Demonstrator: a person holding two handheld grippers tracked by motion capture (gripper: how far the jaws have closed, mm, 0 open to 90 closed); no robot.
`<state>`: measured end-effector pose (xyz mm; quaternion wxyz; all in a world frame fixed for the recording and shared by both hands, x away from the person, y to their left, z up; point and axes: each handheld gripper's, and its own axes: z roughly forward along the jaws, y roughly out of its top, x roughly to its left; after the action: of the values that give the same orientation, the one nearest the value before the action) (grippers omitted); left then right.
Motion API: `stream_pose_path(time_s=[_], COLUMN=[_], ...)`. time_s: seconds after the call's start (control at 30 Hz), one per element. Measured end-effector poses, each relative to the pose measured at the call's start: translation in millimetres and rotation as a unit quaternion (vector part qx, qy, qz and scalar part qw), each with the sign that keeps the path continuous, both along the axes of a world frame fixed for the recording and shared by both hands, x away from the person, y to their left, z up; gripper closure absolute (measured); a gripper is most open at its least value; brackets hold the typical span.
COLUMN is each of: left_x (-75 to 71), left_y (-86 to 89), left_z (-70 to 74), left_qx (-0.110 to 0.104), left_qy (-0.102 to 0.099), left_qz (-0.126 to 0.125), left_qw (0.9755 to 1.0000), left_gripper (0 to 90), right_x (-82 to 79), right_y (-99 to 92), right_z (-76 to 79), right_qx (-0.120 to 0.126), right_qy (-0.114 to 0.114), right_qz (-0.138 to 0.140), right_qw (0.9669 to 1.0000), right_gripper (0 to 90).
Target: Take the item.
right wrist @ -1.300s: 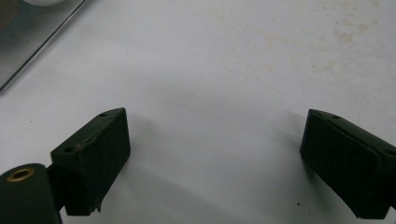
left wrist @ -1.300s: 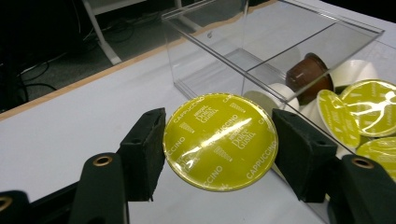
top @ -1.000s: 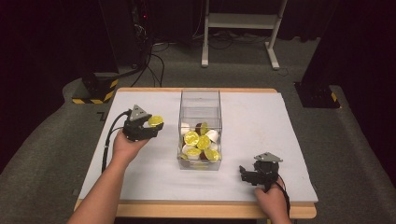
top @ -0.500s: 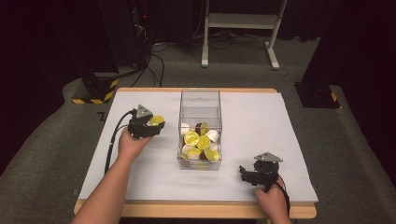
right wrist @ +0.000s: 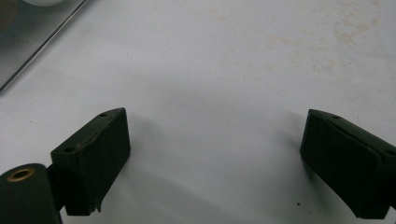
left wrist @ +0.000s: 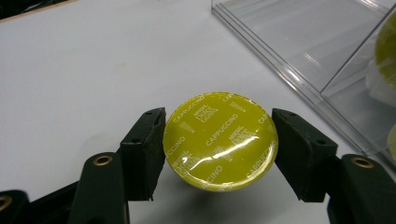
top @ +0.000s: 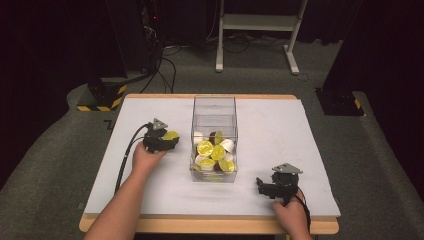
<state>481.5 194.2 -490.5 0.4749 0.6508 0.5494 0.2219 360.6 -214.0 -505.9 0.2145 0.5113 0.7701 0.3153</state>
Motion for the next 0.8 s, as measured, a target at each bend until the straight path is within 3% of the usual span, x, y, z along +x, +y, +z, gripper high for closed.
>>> stream_pose_path(time_s=[0.2,0.53,0.67,0.8], left_x=[1.8,1.9,1.1,0.2], left_y=[0.3,1.7,2.3,3.1], left_z=[-4.4,-4.2,-2.3,0.4], left_qx=[-0.006,-0.007,-0.004,-0.014], left_qy=[-0.003,0.006,0.014,0.015], left_qz=[0.012,0.01,0.005,0.01], left_qw=[0.9999,0.9999,0.9999,0.9998], left_gripper=[37.9,37.4,31.6,27.4], right_x=[0.0,0.0,0.0,0.0], right_y=[0.0,0.1,0.1,0.1], right_z=[0.0,-0.1,-0.1,-0.1], right_qx=[0.0,0.0,0.0,0.0], right_qy=[0.0,-0.001,-0.001,-0.001], right_qz=[0.0,0.0,0.0,0.0], right_qw=[1.0,1.0,1.0,1.0], right_gripper=[8.3,8.4,8.4,8.4])
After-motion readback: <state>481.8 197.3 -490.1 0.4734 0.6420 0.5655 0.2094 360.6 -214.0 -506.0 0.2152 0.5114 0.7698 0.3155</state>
